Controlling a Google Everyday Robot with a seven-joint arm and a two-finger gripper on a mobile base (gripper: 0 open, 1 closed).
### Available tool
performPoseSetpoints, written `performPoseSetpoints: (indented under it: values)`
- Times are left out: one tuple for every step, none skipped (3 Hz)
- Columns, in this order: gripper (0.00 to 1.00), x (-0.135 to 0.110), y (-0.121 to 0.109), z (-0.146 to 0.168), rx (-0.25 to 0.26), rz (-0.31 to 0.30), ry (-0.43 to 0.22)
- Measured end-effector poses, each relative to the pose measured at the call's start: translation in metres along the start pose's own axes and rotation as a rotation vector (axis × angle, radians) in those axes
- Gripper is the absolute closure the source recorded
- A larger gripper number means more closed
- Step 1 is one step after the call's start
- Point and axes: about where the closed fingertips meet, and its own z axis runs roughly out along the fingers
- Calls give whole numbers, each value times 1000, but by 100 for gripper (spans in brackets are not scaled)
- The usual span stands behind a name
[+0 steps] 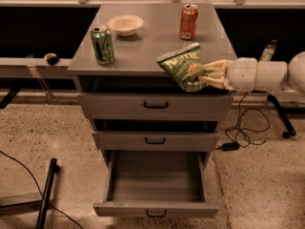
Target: Pick green jalapeno chip bag from bottom drawer and place on counter
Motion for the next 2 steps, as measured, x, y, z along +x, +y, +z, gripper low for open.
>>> performPoseSetpoints:
  values:
    - [100,-14,-44,-10,101,54,2]
    - [98,7,-95,16,273,248,26]
